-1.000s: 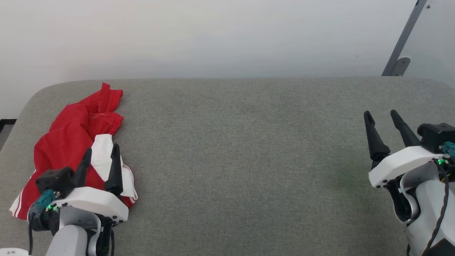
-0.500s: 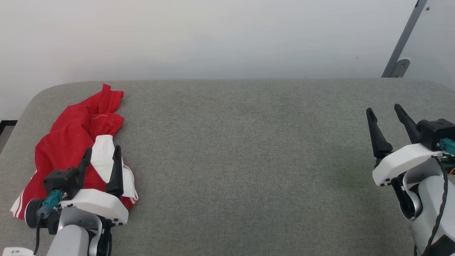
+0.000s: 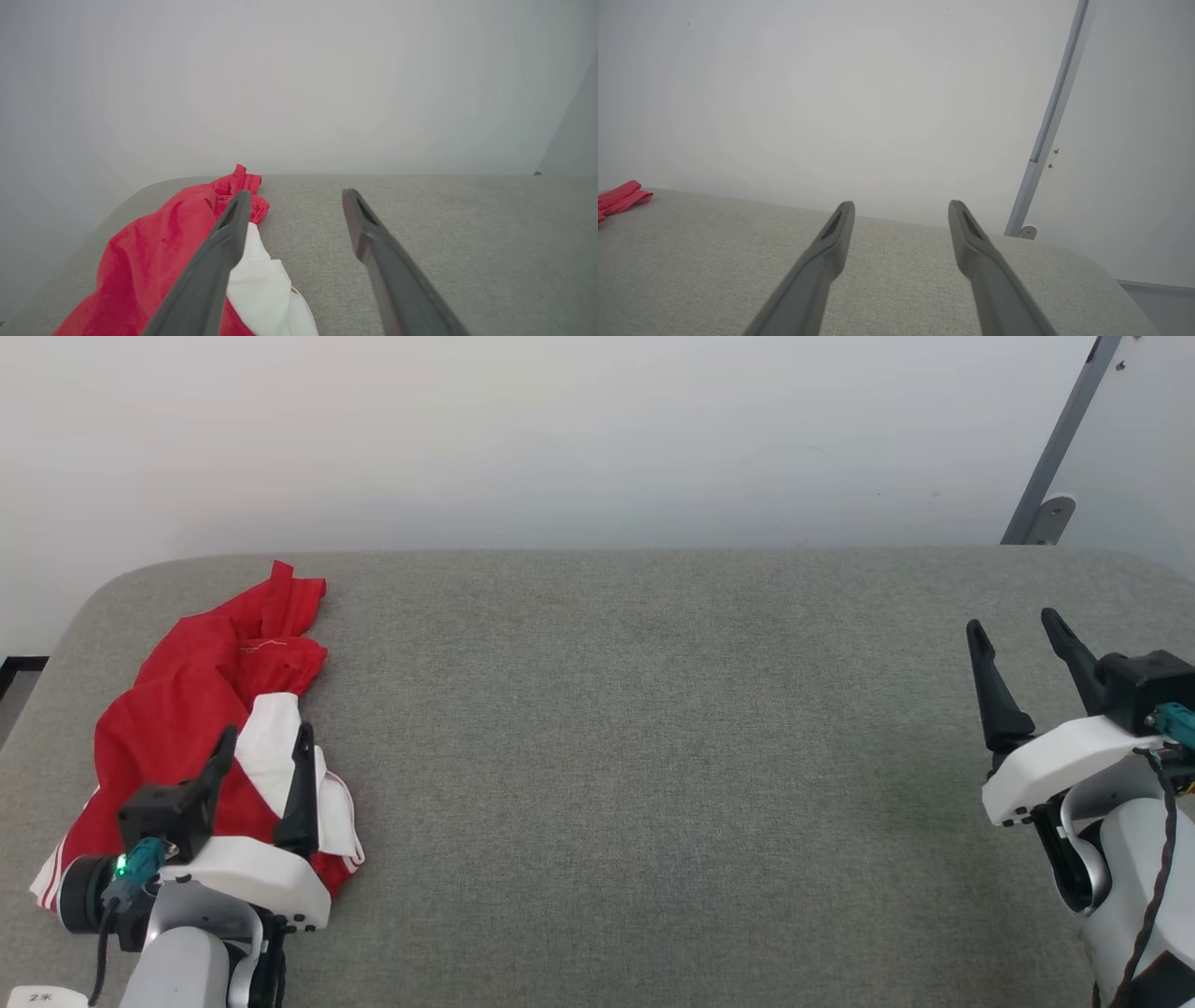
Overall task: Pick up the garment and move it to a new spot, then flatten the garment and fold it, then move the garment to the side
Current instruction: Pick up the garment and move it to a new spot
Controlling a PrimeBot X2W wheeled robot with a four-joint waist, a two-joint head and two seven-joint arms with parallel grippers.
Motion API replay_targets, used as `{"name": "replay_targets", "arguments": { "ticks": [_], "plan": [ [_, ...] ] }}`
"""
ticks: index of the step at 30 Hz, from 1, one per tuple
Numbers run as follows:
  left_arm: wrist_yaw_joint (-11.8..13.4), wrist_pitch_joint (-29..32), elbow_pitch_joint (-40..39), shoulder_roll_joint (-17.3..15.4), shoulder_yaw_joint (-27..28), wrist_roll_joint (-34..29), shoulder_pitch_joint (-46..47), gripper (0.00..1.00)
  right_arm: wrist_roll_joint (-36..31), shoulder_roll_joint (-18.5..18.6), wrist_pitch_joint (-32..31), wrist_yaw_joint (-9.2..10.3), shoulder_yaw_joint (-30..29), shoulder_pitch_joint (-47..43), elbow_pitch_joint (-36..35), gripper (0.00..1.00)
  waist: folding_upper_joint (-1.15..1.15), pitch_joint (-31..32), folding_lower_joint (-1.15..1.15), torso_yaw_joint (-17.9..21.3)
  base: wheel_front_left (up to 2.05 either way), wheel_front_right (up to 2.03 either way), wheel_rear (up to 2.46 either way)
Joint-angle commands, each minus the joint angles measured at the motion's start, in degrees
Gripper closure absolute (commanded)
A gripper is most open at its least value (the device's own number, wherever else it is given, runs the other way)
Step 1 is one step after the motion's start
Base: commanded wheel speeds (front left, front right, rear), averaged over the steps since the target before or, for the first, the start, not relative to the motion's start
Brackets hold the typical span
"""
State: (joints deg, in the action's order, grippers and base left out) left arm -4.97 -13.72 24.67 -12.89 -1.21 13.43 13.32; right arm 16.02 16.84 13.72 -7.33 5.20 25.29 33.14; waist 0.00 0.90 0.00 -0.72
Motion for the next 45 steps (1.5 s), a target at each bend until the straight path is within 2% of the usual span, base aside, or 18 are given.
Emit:
{"name": "replay_targets", "arguments": {
  "ticks": [1,4,12,20,30,45],
  "plan": [
    [-0.2,-0.6,0.1,-0.1,0.2,-0.9,0.9,0.00,0.1,0.2,0.6,-0.27,-0.2,0.9,0.0,0.00,0.00,0.0,0.00,0.0,0.00,0.00,0.00],
    [-0.7,-0.8,0.4,0.5,1.2,-0.1,1.0,0.00,0.7,0.1,0.8,-0.27,-0.3,0.8,0.3,0.00,0.00,0.1,0.00,0.0,0.00,0.00,0.00],
    [-1.3,-1.6,1.7,0.2,1.5,-2.9,1.7,0.00,0.6,0.4,1.6,-0.28,-0.2,0.8,0.6,0.00,0.00,0.0,0.00,0.0,0.00,0.00,0.00],
    [-1.7,-1.6,3.7,1.0,1.8,-1.0,2.6,0.00,3.5,0.1,1.5,-0.28,0.1,0.3,0.2,0.00,0.00,-0.5,0.00,-2.1,0.00,0.00,0.00],
    [-1.3,-1.6,4.7,2.3,3.6,0.3,2.0,0.00,7.7,-1.6,1.6,-0.28,4.5,-1.0,-0.7,0.00,0.00,-1.4,0.00,-8.8,0.00,0.00,0.00],
    [0.5,-1.6,1.0,5.1,7.3,-0.9,-3.0,0.00,9.5,-3.8,1.6,-0.28,10.7,-0.3,-1.4,0.00,0.00,-2.1,0.00,-22.5,0.00,0.00,0.00]
  ]
}}
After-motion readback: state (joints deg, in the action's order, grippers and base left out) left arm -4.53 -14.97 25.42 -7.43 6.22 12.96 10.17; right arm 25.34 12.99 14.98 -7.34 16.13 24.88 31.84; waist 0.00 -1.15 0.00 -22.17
